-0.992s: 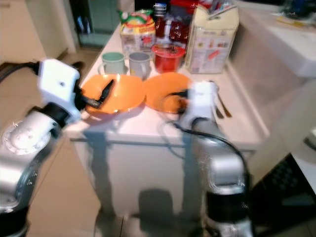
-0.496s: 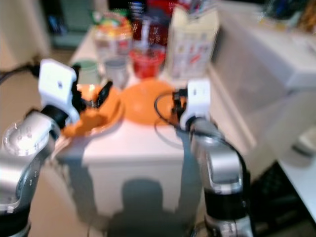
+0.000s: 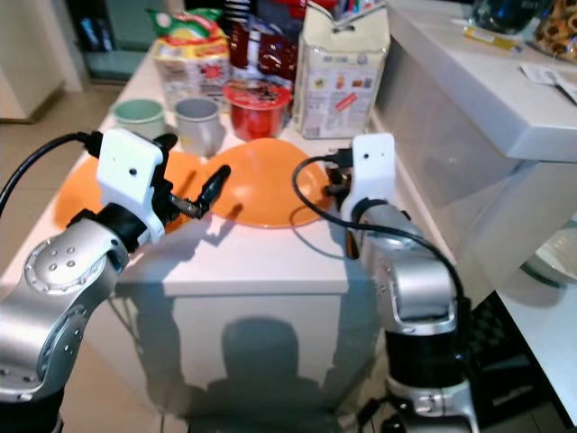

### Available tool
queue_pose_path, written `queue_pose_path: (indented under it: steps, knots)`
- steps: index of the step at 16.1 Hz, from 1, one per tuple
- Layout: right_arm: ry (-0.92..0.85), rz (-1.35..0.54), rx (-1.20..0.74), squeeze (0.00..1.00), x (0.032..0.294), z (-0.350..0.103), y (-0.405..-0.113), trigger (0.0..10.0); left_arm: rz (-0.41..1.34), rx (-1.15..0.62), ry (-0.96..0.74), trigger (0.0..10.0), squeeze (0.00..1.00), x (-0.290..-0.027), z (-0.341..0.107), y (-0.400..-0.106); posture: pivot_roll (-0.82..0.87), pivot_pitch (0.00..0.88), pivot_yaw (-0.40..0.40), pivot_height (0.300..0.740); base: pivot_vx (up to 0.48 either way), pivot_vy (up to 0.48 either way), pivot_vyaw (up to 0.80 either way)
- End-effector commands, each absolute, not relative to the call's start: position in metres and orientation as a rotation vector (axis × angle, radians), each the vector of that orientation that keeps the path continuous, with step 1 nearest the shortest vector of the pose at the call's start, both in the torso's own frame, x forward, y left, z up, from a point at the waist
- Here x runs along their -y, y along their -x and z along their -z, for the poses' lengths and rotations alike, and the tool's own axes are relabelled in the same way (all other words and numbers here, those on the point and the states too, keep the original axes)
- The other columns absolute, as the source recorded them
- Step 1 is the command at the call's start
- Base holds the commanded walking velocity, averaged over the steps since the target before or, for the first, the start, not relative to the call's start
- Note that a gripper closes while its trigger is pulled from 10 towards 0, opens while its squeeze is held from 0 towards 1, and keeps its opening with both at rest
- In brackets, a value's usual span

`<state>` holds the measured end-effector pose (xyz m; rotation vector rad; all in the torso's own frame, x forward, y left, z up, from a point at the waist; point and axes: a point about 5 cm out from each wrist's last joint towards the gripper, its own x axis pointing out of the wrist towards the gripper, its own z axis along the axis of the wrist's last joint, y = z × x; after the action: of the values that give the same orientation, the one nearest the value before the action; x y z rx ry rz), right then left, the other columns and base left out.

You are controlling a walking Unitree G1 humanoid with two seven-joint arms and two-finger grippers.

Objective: Setting the table

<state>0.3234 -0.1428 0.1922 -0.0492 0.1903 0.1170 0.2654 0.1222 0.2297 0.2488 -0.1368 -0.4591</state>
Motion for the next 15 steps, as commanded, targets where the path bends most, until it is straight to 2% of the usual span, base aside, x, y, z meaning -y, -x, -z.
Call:
queue_pose_path:
  steps: [1, 3, 7, 10, 15]
  knots:
    - [0.013, -0.105, -0.240, 1.00, 0.149, -0.189, -0.329, 10.0, 0.542, 0.120, -0.252, 10.0, 0.00, -0.113, -0.225, -0.260, 0.09, 0.000, -0.067, 0.740, 0.000, 0.000, 0.00]
    - [-0.006, -0.089, -0.254, 1.00, 0.152, -0.187, -0.333, 10.0, 0.560, 0.113, -0.246, 10.0, 0.00, -0.111, -0.222, -0.257, 0.09, 0.000, -0.070, 0.740, 0.000, 0.000, 0.00]
    - [-0.102, -0.069, -0.298, 1.00, 0.162, -0.179, -0.368, 10.0, 0.572, 0.113, -0.239, 10.0, 0.00, -0.108, -0.223, -0.256, 0.09, 0.000, -0.072, 0.740, 0.000, 0.000, 0.00]
    - [-0.129, -0.080, -0.308, 1.00, 0.165, -0.178, -0.383, 10.0, 0.574, 0.117, -0.242, 10.0, 0.00, -0.108, -0.224, -0.256, 0.11, 0.000, -0.079, 0.740, 0.000, 0.000, 0.00]
    - [-0.148, -0.049, -0.281, 1.00, 0.181, -0.191, -0.407, 10.0, 0.562, 0.132, -0.285, 10.0, 0.00, -0.118, -0.234, -0.256, 0.17, 0.000, -0.090, 0.740, 0.000, 0.000, 0.00]
